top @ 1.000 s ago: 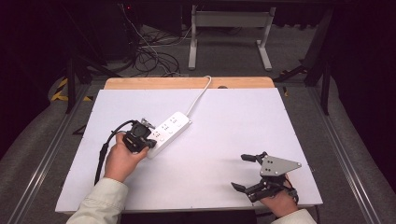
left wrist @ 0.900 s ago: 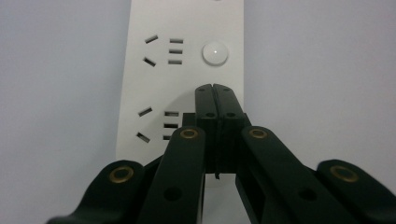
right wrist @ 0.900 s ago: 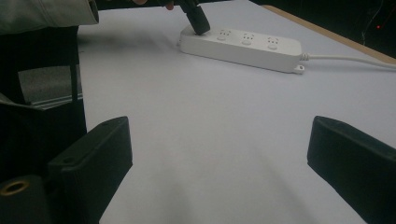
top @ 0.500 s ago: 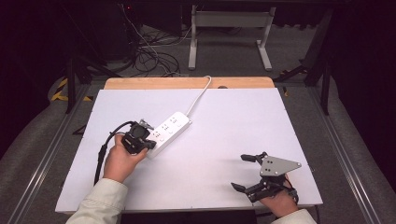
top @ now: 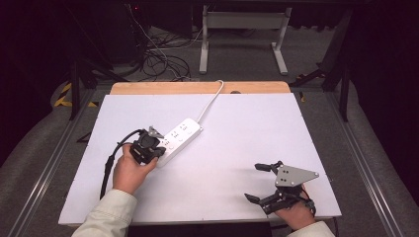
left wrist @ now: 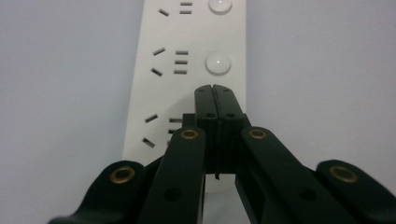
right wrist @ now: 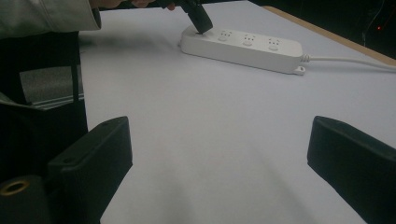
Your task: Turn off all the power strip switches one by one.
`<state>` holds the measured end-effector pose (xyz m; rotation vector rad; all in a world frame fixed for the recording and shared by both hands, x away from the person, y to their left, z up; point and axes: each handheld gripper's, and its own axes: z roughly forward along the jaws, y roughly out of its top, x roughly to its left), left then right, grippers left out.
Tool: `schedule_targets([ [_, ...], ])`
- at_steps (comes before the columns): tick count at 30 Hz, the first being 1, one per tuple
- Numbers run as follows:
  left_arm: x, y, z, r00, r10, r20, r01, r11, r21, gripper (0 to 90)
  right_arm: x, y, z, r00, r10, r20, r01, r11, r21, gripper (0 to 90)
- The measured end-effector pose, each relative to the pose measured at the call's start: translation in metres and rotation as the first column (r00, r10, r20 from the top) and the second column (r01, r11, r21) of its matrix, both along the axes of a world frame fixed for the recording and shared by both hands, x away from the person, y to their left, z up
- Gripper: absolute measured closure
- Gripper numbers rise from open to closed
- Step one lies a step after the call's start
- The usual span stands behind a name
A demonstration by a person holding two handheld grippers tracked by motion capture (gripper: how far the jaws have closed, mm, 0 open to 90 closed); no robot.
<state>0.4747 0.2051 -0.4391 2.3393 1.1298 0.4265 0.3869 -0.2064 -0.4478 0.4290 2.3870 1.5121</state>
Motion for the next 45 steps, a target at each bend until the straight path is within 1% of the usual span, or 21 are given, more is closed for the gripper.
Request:
schedule_targets([
  [1,-0.002,0.001,0.003,0.9995,-0.002,0.031,0.003,0.9994,-0.034,90.0,0.000,0.000,0.000,1.0000,0.001,-0.001,-0.001,1.000,0.001,7.4],
  [2,-0.004,0.003,0.007,0.9978,-0.005,0.065,0.010,0.9963,-0.085,90.0,0.001,-0.001,0.000,1.0000,0.001,-0.001,-0.001,1.000,0.001,7.4],
  [3,-0.004,0.005,0.012,0.9967,-0.013,0.080,0.023,0.9921,-0.123,90.0,0.001,-0.001,0.000,1.0000,-0.001,-0.001,0.001,1.000,0.002,7.4],
  [4,-0.005,0.006,0.017,0.9952,-0.011,0.097,0.025,0.9883,-0.150,90.0,0.001,-0.001,0.000,1.0000,-0.001,-0.001,0.001,1.000,0.002,7.4],
  [5,-0.006,0.005,0.019,0.9941,-0.009,0.108,0.027,0.9863,-0.163,90.0,0.001,-0.001,0.000,1.0000,0.001,-0.002,-0.001,1.000,0.002,7.4],
  [8,-0.005,0.003,0.020,0.9930,-0.019,0.117,0.037,0.9879,-0.151,90.0,0.002,-0.001,0.000,1.0000,0.000,-0.004,0.000,1.000,0.001,7.4],
  [9,-0.003,0.001,0.018,0.9947,-0.019,0.101,0.035,0.9866,-0.159,90.0,0.001,0.000,0.000,1.0000,0.002,-0.004,-0.002,1.000,-0.002,7.4],
  [10,-0.003,0.001,0.018,0.9947,-0.019,0.101,0.035,0.9866,-0.159,90.0,0.001,0.000,0.000,1.0000,0.001,-0.003,-0.001,1.000,-0.002,7.4],
  [11,-0.001,0.001,0.016,0.9953,-0.019,0.095,0.033,0.9877,-0.153,90.0,0.001,0.000,0.000,1.0000,0.000,-0.002,0.000,1.000,-0.001,7.4],
  [12,0.001,-0.001,0.013,0.9961,-0.017,0.086,0.030,0.9874,-0.155,90.0,0.001,0.000,0.000,1.0000,-0.001,-0.002,0.001,1.000,0.000,7.4],
  [18,0.009,-0.003,0.008,0.9971,-0.015,0.075,0.027,0.9865,-0.162,90.0,0.001,0.000,-0.001,1.0000,-0.001,-0.005,0.001,1.000,-0.004,7.4],
  [19,0.010,-0.003,0.006,0.9977,-0.013,0.067,0.024,0.9858,-0.166,90.0,0.002,0.000,-0.001,1.0000,0.001,-0.004,-0.001,1.000,-0.006,7.4],
  [20,0.014,-0.005,0.002,0.9980,-0.009,0.063,0.018,0.9872,-0.158,90.0,0.002,0.000,-0.001,1.0000,0.001,-0.004,-0.001,1.000,-0.006,7.4],
  [24,0.019,-0.006,-0.003,0.9985,-0.005,0.054,0.013,0.9885,-0.151,90.0,0.002,0.000,-0.001,1.0000,0.000,-0.006,0.000,1.000,-0.004,7.4],
  [26,0.020,-0.008,-0.005,0.9989,-0.006,0.046,0.013,0.9884,-0.151,90.0,0.001,0.000,-0.001,1.0000,-0.001,-0.006,0.001,1.000,-0.004,7.4],
  [34,0.023,-0.009,-0.009,0.9991,0.005,0.041,0.001,0.9894,-0.145,90.0,0.002,0.000,-0.001,1.0000,0.002,-0.005,-0.002,1.000,-0.006,7.4],
  [38,0.023,-0.011,-0.011,0.9994,-0.001,0.036,0.006,0.9900,-0.141,90.0,0.001,0.000,-0.001,1.0000,0.002,-0.005,-0.002,1.000,-0.005,7.4],
  [39,0.023,-0.011,-0.011,0.9993,-0.002,0.037,0.007,0.9905,-0.137,90.0,0.001,0.000,-0.001,1.0000,0.002,-0.005,-0.002,1.000,-0.005,7.4],
  [42,0.023,-0.010,-0.011,0.9991,0.019,0.038,-0.014,0.9916,-0.128,90.0,0.002,0.000,-0.001,1.0000,0.002,-0.005,-0.002,1.000,-0.006,7.4],
  [44,0.023,-0.010,-0.012,0.9991,0.018,0.037,-0.013,0.9921,-0.124,90.0,0.002,0.000,-0.001,1.0000,0.002,-0.005,-0.002,1.000,-0.006,7.4],
  [45,0.023,-0.010,-0.011,0.9989,0.018,0.044,-0.013,0.9936,-0.112,90.0,0.002,0.000,-0.001,1.0000,0.002,-0.005,-0.002,1.000,-0.006,7.4],
])
